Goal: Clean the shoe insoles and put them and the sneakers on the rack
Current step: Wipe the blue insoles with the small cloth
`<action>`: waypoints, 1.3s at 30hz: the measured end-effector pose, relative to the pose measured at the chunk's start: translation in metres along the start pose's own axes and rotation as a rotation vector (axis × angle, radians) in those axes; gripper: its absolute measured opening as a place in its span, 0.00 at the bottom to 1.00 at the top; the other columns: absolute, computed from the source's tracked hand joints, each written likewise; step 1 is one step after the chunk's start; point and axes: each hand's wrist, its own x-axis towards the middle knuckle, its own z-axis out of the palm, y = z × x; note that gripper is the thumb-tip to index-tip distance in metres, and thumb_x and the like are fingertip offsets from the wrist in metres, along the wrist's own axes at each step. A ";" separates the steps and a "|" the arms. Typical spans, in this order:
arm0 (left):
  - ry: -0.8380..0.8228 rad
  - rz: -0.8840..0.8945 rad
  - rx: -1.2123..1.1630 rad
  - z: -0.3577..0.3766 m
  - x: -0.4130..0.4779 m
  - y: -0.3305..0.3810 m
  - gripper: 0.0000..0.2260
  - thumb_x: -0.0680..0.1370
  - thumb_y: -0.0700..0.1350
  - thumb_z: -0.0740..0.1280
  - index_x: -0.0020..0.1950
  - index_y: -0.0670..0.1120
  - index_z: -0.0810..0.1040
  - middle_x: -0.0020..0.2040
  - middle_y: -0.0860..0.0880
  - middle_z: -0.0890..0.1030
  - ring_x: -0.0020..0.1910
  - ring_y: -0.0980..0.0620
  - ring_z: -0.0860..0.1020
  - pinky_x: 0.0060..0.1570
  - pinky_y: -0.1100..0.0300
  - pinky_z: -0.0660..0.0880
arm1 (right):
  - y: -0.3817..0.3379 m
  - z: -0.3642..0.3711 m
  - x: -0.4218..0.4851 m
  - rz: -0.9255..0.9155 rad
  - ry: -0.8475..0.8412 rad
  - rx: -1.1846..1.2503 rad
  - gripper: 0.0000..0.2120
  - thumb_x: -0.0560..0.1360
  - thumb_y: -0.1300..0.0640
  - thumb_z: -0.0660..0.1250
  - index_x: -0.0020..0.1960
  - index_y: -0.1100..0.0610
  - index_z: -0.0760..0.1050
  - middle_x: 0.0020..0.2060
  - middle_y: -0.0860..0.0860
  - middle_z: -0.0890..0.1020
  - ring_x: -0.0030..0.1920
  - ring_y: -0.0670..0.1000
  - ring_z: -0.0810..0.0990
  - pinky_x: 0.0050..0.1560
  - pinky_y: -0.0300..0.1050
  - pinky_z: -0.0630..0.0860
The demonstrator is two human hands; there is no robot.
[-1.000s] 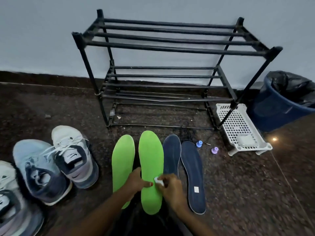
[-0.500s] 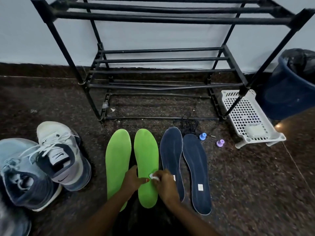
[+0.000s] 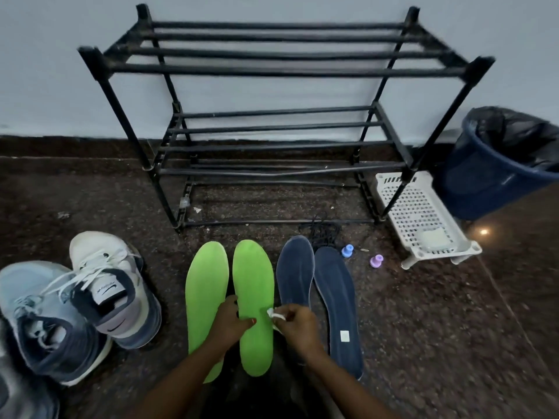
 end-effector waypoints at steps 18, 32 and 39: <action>-0.148 0.599 0.197 0.041 -0.145 0.262 0.17 0.77 0.42 0.66 0.65 0.41 0.71 0.44 0.47 0.78 0.43 0.52 0.75 0.38 0.64 0.69 | -0.162 -0.263 -0.113 -0.103 0.281 0.444 0.05 0.72 0.67 0.67 0.41 0.59 0.76 0.30 0.49 0.76 0.20 0.39 0.71 0.25 0.31 0.70; -0.267 0.637 0.216 0.249 0.001 0.368 0.11 0.78 0.38 0.63 0.59 0.46 0.75 0.46 0.47 0.80 0.46 0.48 0.79 0.45 0.59 0.73 | -0.057 -0.464 0.087 -0.014 0.800 0.568 0.03 0.73 0.68 0.66 0.46 0.64 0.77 0.33 0.52 0.78 0.31 0.47 0.75 0.25 0.32 0.73; -0.381 0.660 0.238 0.292 0.029 0.408 0.10 0.80 0.41 0.61 0.60 0.49 0.74 0.43 0.52 0.77 0.32 0.60 0.72 0.30 0.67 0.66 | -0.070 -0.547 0.167 0.056 0.873 0.537 0.02 0.72 0.67 0.68 0.45 0.63 0.76 0.33 0.52 0.77 0.33 0.48 0.76 0.26 0.32 0.74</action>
